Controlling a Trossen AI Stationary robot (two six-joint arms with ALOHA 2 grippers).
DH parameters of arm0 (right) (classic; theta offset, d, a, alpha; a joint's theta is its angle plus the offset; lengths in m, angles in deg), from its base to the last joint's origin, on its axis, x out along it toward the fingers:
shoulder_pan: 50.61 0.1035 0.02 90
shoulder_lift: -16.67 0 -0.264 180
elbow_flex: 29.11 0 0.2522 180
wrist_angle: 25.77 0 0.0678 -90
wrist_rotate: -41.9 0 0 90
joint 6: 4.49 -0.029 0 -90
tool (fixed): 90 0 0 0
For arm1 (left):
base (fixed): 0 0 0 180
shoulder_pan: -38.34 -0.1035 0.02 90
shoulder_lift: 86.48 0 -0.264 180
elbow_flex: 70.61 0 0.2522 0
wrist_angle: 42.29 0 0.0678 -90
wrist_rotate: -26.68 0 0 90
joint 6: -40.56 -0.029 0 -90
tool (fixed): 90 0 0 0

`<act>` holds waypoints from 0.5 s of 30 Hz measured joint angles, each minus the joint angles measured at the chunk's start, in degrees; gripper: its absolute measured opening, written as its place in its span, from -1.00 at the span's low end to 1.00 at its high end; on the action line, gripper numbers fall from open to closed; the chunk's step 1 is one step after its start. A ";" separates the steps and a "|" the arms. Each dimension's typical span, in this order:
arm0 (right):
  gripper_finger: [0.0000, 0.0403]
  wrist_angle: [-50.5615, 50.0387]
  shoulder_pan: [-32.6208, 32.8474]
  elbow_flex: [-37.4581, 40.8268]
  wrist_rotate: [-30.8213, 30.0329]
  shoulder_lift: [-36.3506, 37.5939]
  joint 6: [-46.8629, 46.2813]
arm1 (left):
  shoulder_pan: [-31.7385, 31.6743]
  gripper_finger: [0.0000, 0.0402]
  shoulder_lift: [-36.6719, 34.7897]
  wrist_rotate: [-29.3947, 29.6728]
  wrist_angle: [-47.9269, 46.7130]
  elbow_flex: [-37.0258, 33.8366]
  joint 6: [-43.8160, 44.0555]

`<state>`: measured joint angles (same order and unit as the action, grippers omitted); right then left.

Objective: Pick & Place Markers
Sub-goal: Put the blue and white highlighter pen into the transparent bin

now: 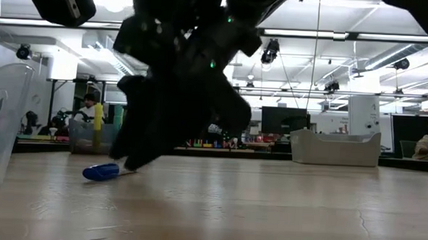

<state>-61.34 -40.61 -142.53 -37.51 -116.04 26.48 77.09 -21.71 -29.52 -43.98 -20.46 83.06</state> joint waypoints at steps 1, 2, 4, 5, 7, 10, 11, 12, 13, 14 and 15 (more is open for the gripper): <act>-0.07 -0.29 -0.08 -0.41 -0.04 -0.67 0.46 | 0.04 -0.45 -0.02 -0.05 0.27 0.00 -0.01; -0.08 -0.30 -0.18 -0.94 0.00 -1.43 0.83 | 0.06 -0.45 -0.04 -0.13 0.34 0.00 -0.01; -0.11 -0.70 -0.33 -1.59 0.13 -2.18 0.87 | 0.07 -0.45 -0.04 -0.21 0.54 0.00 0.01; -0.12 -0.83 -0.45 -1.87 0.19 -2.39 0.77 | 0.06 -0.45 -0.07 -0.28 0.65 0.00 0.10; -0.17 -2.21 -0.64 -2.50 0.65 -3.00 0.31 | 0.06 -0.45 -0.07 -0.92 0.68 0.00 0.68; -0.32 -4.18 -0.64 -2.61 0.60 -3.01 -1.62 | 0.06 -0.45 -0.07 -1.54 0.84 0.00 1.14; -0.39 -4.95 -0.61 -2.59 0.82 -3.01 -2.61 | 0.06 -0.45 -0.07 -1.57 0.86 0.00 1.12; -0.47 -5.75 -0.64 -2.55 1.28 -3.01 -3.53 | 0.04 -0.45 -0.07 -1.55 0.82 0.00 1.12; -0.56 -6.57 -0.64 -2.55 1.76 -3.01 -4.12 | 0.04 -0.45 -0.07 -1.54 0.81 0.00 1.09; -0.64 -7.22 -0.63 -2.46 2.08 -2.99 -4.43 | 0.04 -0.45 -0.07 -1.53 0.81 0.00 1.09; -0.73 -7.83 -0.50 -2.22 2.10 -2.90 -4.81 | 0.04 -0.45 -0.07 -1.53 0.81 0.00 1.09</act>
<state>-69.16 -41.11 -144.75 -35.41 -118.94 21.66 77.13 -21.77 -31.05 -43.17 -20.46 84.16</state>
